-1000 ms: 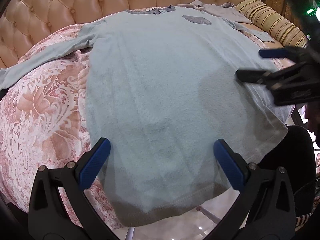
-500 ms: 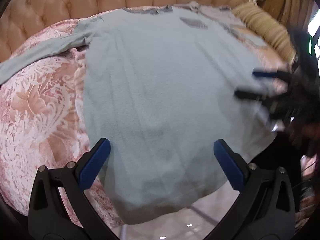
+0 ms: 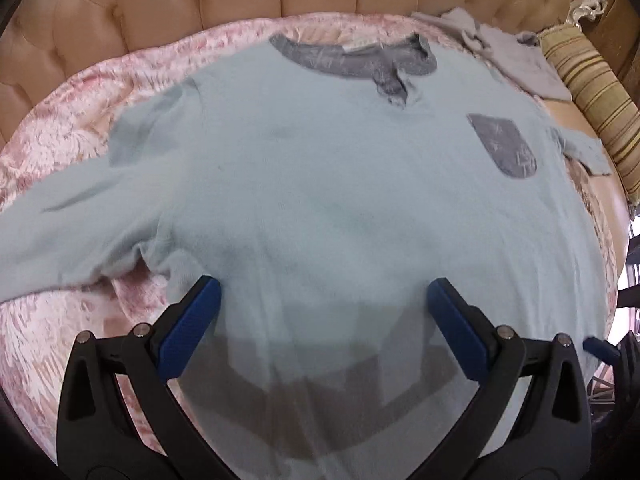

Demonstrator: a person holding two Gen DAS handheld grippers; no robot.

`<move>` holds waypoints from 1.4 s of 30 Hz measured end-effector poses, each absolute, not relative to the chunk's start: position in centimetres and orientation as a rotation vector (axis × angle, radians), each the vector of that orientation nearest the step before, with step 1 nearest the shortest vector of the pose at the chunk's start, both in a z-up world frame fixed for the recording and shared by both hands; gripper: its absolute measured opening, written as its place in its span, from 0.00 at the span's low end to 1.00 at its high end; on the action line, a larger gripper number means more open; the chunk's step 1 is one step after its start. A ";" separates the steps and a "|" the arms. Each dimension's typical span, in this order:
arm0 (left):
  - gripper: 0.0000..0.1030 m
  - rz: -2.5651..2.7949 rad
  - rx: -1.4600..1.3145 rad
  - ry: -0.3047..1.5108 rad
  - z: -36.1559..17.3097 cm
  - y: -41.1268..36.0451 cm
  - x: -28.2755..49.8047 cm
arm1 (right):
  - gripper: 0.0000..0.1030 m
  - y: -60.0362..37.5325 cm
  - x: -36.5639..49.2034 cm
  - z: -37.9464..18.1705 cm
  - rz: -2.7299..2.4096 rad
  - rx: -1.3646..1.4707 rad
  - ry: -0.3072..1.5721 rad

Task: Fold clothes
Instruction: 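Smooth the flat shirt body with both tools, pressing the fabric down, then move the right tool over the shirt toward the sleeve cuff beside the pocket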

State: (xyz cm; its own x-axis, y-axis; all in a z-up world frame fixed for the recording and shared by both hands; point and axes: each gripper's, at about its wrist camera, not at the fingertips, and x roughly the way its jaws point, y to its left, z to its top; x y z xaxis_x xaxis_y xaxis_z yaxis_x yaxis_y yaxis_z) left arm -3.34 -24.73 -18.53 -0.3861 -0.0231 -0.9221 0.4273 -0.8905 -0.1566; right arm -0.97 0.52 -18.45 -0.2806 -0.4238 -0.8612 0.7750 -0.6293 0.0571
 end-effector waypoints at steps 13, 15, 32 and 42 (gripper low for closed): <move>1.00 -2.308 1.447 0.357 -16.7 -29.1 -10.5 | 1.00 -11.0 -20.6 -15.5 -2.134 1.187 0.521; 1.00 -2.291 1.441 0.326 -16.9 -29.7 -11.4 | 1.00 -13.3 -22.7 -16.6 -2.116 1.220 0.532; 1.00 -2.342 1.461 0.325 -19.6 -32.3 -13.8 | 1.00 -19.3 -26.5 -21.3 -1.907 1.289 0.742; 1.00 -2.370 1.462 0.386 -19.8 -32.8 -13.6 | 1.00 -18.0 -28.2 -20.4 -1.936 1.327 0.540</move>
